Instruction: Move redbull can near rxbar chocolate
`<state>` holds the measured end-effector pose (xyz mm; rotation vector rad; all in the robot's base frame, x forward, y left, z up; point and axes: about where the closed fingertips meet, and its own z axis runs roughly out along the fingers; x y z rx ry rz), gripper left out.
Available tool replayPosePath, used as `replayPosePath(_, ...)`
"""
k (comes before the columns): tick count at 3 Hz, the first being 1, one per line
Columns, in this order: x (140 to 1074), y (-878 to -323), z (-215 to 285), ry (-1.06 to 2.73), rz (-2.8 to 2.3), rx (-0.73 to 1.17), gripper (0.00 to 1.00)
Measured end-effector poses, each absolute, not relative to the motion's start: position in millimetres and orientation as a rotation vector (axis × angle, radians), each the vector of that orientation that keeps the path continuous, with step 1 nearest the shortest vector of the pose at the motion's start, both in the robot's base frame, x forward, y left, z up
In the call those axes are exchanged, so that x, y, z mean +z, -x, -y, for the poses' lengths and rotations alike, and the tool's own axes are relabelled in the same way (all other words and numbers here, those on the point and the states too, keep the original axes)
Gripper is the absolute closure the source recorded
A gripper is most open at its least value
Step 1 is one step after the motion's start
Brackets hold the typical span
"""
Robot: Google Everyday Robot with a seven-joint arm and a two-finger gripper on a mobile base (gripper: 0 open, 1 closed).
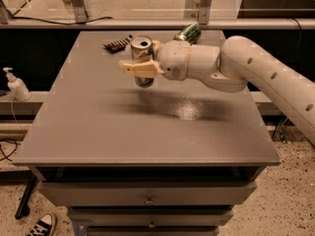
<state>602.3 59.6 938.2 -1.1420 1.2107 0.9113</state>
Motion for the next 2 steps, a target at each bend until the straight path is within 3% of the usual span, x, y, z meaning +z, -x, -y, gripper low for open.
replayPosePath(2, 958, -702, -57, 1.017, -1.205, 0.785, 1.0)
